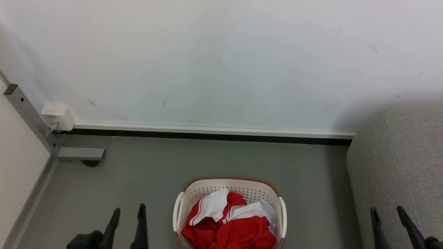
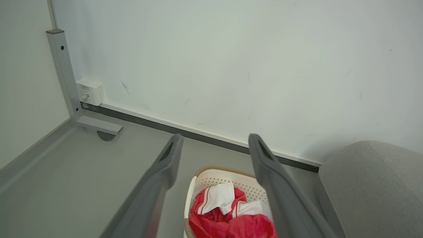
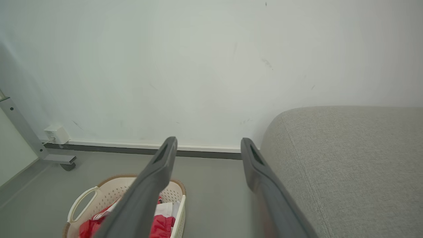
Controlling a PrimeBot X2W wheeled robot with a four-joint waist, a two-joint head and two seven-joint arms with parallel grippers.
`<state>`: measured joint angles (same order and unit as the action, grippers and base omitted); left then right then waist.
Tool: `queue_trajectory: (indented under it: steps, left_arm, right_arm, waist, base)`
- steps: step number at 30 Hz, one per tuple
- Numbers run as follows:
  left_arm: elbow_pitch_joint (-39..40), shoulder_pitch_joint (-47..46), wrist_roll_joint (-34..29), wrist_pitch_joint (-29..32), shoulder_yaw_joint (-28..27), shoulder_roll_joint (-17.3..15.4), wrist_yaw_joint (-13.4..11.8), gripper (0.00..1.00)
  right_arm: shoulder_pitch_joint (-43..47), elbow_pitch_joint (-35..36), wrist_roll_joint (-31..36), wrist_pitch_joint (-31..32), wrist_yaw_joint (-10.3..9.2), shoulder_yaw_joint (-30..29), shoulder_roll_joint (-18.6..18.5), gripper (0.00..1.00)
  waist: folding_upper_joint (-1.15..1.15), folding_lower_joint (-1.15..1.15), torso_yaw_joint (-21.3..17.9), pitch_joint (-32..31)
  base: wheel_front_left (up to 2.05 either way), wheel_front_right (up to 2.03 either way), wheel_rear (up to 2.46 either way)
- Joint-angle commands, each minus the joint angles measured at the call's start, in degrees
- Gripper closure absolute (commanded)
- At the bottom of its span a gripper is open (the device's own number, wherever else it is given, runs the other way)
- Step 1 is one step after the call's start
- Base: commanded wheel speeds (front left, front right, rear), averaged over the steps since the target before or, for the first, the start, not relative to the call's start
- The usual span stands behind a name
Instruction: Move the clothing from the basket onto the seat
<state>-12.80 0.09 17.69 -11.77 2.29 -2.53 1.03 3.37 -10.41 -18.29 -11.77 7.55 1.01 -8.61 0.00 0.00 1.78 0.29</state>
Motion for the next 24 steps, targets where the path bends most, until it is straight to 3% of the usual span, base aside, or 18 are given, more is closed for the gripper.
queue_trajectory:
  steps: [1, 24]
  left_arm:
    - [0.1, 0.5, -1.8, -0.6, 0.0, -0.5, -0.1, 0.0]
    - [-0.8, 1.5, -11.0, -3.0, 1.3, -0.5, 0.2, 0.0]
  right_arm:
    - [0.3, 0.2, 1.4, -0.5, -0.09, -0.1, -0.3, 0.0]
    - [1.7, 0.5, 8.0, -3.1, -0.11, -0.2, -0.1, 0.0]
  waist:
    - [0.0, 0.0, 0.1, 0.0]
    - [0.0, 0.0, 0.2, 0.4]
  base:
    - [0.0, 0.0, 0.0]
    - [0.0, 0.0, 0.0]
